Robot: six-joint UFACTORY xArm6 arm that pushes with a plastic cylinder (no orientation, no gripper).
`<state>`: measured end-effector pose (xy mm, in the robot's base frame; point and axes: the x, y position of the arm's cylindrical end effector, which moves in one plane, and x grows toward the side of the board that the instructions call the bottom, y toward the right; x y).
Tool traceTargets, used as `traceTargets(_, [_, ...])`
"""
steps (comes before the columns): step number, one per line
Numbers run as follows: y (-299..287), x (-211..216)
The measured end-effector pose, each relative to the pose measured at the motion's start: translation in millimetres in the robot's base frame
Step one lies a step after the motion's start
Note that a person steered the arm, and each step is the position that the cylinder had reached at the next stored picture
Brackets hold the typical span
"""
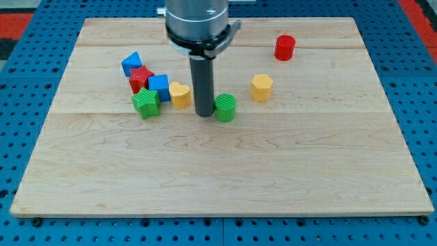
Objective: Move the green star along with a yellow heart to the center of the board
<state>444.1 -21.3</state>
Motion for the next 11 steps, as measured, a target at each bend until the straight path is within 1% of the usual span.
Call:
traceTargets(1, [-5,0])
traceTargets(2, [-26,3])
traceTargets(3, [-86,25])
traceTargets(4, [-145,34])
traceTargets(5, [-159,10])
traceTargets(6, [-129,-17])
traceTargets(7, [-79,-42])
traceTargets(8, [-39,-57])
traceTargets(10, [-27,-69])
traceTargets(11, [7,-70])
